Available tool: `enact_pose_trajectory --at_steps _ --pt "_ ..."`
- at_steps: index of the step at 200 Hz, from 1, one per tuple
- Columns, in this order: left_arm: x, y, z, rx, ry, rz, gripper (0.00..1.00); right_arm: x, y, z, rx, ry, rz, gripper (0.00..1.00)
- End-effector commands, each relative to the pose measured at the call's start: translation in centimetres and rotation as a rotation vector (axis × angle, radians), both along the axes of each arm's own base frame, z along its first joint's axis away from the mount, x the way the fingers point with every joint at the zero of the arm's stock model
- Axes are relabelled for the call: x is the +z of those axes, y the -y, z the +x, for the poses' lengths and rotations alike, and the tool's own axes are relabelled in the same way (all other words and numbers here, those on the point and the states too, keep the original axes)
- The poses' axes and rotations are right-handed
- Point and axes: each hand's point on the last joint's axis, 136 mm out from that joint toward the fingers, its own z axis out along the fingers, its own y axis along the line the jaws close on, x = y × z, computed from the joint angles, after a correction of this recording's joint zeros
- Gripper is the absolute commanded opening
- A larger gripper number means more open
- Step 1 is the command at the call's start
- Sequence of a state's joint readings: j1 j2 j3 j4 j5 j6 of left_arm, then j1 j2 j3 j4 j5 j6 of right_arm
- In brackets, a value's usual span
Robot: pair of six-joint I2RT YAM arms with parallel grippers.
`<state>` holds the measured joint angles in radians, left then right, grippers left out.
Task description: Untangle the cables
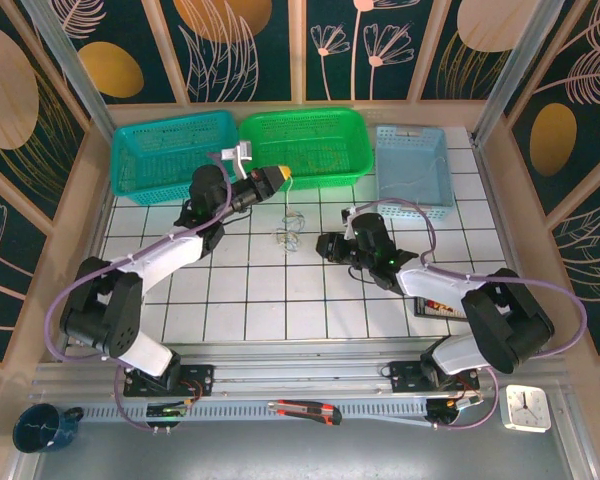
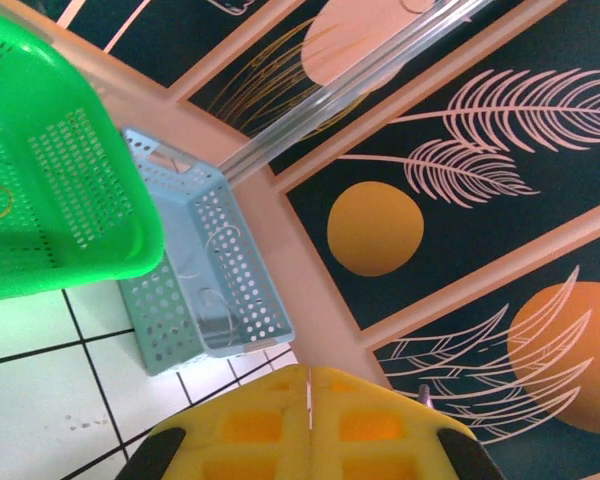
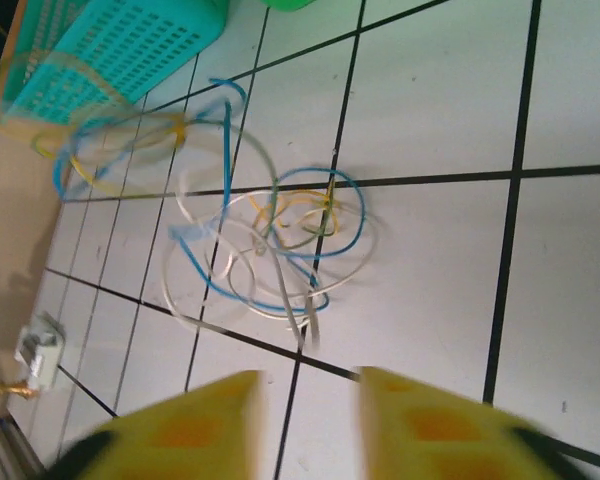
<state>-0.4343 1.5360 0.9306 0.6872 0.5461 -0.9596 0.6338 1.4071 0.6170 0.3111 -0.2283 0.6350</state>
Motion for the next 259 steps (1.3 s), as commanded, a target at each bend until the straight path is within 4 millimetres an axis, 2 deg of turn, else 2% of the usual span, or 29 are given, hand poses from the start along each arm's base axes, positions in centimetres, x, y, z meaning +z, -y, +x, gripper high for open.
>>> enact_pose_trajectory --at_steps 1,13,30,72,114,139,170,174,186,198,213,230,259 --pt "1.4 0.3 -1.0 -0.034 0.014 0.008 0.00 2.3 -0.2 0.8 -0.002 0.073 0.005 0.48" --pt "1.7 0.3 -1.2 -0.038 0.016 0.001 0.00 3.6 -0.3 1.0 0.003 0.103 0.000 0.56" --pt "2.2 0.3 -1.4 -0.044 0.021 -0.009 0.00 5.1 -0.3 1.1 0.012 0.140 0.000 0.61" --pt "3.4 0.2 -1.7 -0.048 0.034 -0.027 0.00 8.8 -1.4 1.1 0.071 0.251 0.009 0.65" --pt "3.9 0.2 -1.9 -0.055 0.035 -0.038 0.00 12.0 -4.1 1.7 0.149 0.368 0.019 0.67" --pt "4.0 0.2 -2.0 -0.060 0.033 -0.047 0.00 12.7 -6.0 2.9 0.170 0.404 0.012 0.68" --pt "4.5 0.2 -2.3 -0.065 0.032 -0.060 0.00 12.1 -8.0 5.2 0.170 0.425 0.002 0.68" --pt "5.9 0.3 -2.3 -0.066 0.060 -0.073 0.00 11.9 -8.2 5.5 0.167 0.425 -0.002 0.68" --pt "6.7 0.2 -2.4 -0.066 0.068 -0.084 0.00 10.9 -8.7 6.5 0.155 0.420 -0.013 0.65" --pt "7.5 0.1 -2.8 -0.070 0.076 -0.096 0.00 9.8 -8.9 7.2 0.140 0.414 -0.020 0.58" --pt "9.0 -0.2 -3.2 -0.071 0.098 -0.112 0.00 8.2 -8.6 7.8 0.110 0.391 -0.027 0.42" --pt "10.9 -0.4 -3.7 -0.076 0.124 -0.135 0.00 6.3 -8.0 7.8 0.083 0.346 -0.021 0.30" --pt "14.5 -0.7 -4.4 -0.079 0.171 -0.176 0.00 3.3 -6.8 6.6 0.052 0.260 -0.008 0.27"
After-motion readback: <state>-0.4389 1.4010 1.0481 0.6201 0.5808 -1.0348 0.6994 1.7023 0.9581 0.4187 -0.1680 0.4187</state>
